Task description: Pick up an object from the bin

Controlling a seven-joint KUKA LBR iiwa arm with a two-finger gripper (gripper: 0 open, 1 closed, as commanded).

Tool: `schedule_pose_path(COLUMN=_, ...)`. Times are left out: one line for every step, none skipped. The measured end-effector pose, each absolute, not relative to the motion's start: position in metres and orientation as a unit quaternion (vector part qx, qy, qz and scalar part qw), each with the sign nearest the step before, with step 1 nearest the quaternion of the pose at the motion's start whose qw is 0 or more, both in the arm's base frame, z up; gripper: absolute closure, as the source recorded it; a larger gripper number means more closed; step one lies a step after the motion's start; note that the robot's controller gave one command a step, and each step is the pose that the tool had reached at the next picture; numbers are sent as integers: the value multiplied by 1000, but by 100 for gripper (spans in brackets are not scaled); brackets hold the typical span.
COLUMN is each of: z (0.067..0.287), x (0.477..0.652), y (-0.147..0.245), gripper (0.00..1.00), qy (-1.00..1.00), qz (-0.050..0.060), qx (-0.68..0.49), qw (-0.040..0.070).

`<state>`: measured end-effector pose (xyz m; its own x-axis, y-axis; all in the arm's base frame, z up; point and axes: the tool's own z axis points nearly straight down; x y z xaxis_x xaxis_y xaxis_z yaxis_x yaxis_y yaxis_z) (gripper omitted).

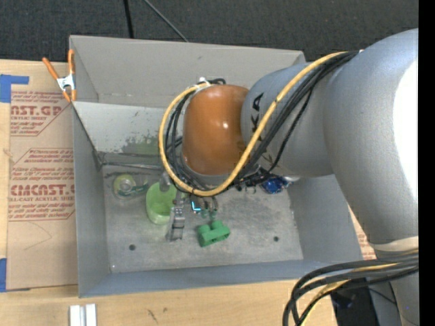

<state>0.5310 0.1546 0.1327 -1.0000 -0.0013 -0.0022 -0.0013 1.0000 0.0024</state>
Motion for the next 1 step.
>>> schedule_pose_path(z=71, x=594, y=139, gripper=0, qy=997, qz=1, qx=-72, qw=6)
